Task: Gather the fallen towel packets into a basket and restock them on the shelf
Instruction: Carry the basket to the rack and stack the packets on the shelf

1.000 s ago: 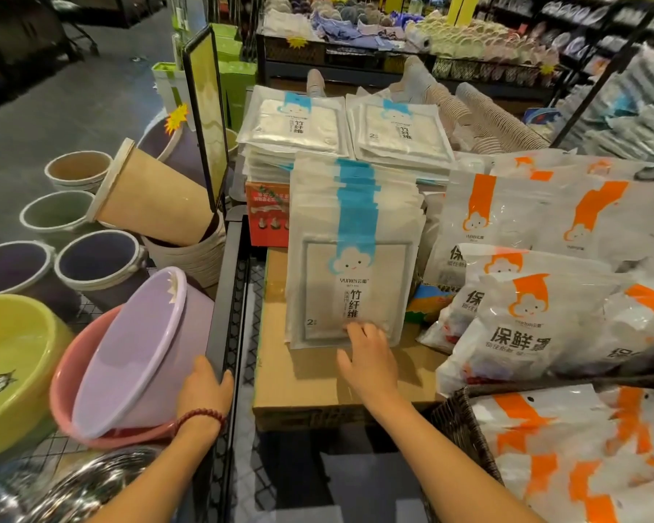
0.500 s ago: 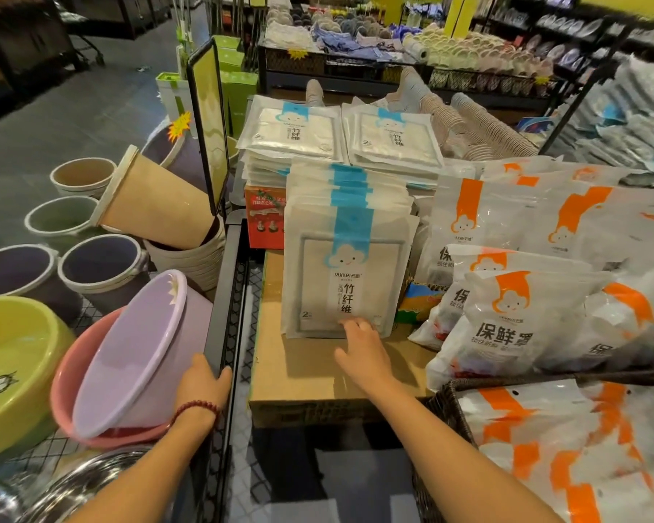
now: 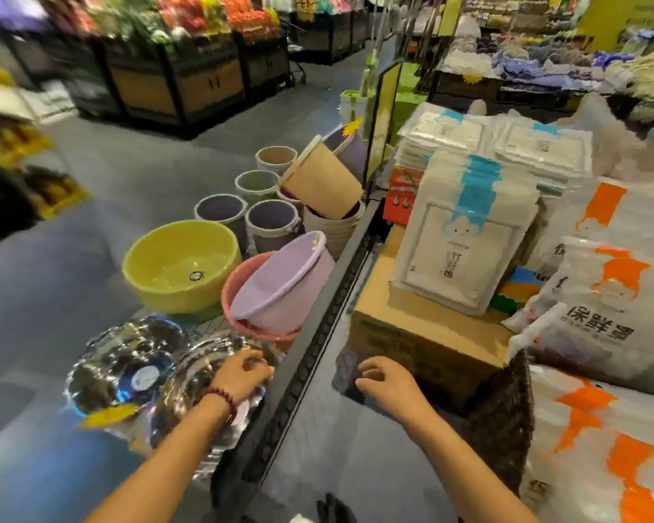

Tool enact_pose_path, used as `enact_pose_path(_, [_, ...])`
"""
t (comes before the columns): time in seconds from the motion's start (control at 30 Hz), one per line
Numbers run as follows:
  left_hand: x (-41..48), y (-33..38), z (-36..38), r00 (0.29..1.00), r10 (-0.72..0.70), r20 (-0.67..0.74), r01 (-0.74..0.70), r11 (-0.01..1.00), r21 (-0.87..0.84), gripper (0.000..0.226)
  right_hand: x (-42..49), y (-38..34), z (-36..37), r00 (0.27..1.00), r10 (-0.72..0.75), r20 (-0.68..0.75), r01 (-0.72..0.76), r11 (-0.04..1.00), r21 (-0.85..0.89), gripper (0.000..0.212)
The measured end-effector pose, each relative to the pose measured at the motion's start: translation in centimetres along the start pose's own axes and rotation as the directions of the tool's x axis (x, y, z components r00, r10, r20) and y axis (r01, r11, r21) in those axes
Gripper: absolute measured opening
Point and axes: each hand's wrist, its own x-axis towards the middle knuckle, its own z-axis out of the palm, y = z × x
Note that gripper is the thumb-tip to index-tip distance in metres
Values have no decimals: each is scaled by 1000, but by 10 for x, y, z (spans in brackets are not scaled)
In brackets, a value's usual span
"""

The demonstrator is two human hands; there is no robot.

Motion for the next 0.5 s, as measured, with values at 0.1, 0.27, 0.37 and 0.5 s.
enact_pose_path(0.1, [-78, -58, -26, 978, -133, -162, 106, 981, -165, 30, -40, 1, 41, 966, -100, 238, 82, 993, 84, 18])
enact_pose_path(0.27, [-238, -177, -31, 802, -467, -373, 297, 853, -430, 34, -113, 6, 120, 804, -186, 564, 210, 977, 23, 17])
enact_pose_path(0.37, [-335, -238, -17, 701, -622, -349, 379, 740, -556, 33, -160, 19, 167, 693, -162, 702, 262, 964, -37, 20])
enact_pose_path(0.5, [-445, -302, 0, 538, -777, -326, 388, 572, -723, 36, -216, 38, 238, 527, -75, 847, 412, 894, -177, 17])
